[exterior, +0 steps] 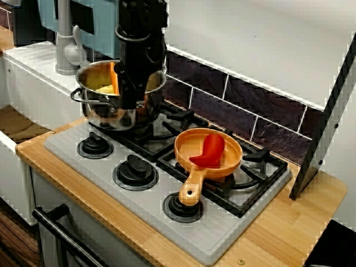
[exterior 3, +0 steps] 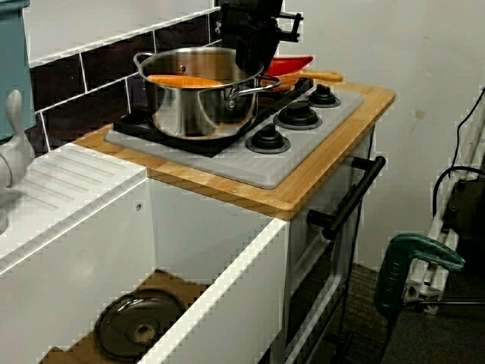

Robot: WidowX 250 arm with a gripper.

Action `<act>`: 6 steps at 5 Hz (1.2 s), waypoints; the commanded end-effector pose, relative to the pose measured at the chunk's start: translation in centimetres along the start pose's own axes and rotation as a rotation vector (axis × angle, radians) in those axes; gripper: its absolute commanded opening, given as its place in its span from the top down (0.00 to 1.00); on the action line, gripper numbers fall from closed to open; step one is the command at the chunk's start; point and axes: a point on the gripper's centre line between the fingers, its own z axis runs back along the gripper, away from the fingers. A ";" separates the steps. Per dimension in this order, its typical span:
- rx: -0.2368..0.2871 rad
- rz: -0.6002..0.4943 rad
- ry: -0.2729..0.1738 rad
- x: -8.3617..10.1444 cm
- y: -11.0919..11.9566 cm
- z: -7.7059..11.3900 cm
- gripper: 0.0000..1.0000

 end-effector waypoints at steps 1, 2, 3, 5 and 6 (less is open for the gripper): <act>0.040 -0.014 -0.059 2.0 -1.0 2.1 1.00; 0.059 0.046 -0.036 1.9 -0.5 1.8 0.00; 0.035 0.060 -0.021 1.7 0.3 1.7 0.00; 0.009 0.109 0.000 1.6 1.3 2.0 0.00; -0.061 0.153 0.023 1.7 1.6 2.8 0.00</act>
